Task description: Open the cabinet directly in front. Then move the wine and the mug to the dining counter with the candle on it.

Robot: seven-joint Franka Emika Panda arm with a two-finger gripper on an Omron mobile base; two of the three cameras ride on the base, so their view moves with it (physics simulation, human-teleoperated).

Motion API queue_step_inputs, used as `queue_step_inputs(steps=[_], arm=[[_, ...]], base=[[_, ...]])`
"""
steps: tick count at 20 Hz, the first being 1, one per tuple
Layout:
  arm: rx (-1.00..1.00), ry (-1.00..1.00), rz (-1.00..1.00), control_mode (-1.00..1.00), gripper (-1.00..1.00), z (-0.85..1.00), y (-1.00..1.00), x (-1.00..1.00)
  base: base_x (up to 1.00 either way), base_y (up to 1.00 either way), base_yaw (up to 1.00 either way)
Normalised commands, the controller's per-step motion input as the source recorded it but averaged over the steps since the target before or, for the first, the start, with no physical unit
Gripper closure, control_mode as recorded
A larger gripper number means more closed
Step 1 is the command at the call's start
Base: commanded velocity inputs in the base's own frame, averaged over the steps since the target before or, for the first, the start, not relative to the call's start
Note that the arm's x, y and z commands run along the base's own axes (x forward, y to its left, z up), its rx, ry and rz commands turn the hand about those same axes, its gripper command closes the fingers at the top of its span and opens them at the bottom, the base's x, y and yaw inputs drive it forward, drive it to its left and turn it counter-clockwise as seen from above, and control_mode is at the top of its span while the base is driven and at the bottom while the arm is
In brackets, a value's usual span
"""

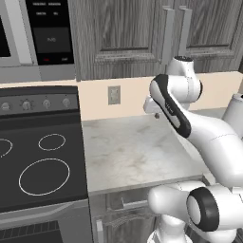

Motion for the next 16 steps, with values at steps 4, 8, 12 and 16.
queue_step_inputs(steps=[4, 8, 12, 16], arm=[[0.01, -0.23, 0.0, -1.0, -1.0, 0.04, 0.0, -0.39], [0.04, -0.68, 0.0, -1.0, -1.0, 0.46, 0.0, -0.78], [0.01, -0.7, 0.0, -1.0, -1.0, 0.63, 0.0, -0.78], [0.0, -0.77, 0.0, -1.0, -1.0, 0.59, 0.0, -0.74]], base=[[0.0, 0.0, 0.0], [0.0, 0.0, 0.0], [0.0, 0.0, 0.0], [0.0, 0.0, 0.0]])
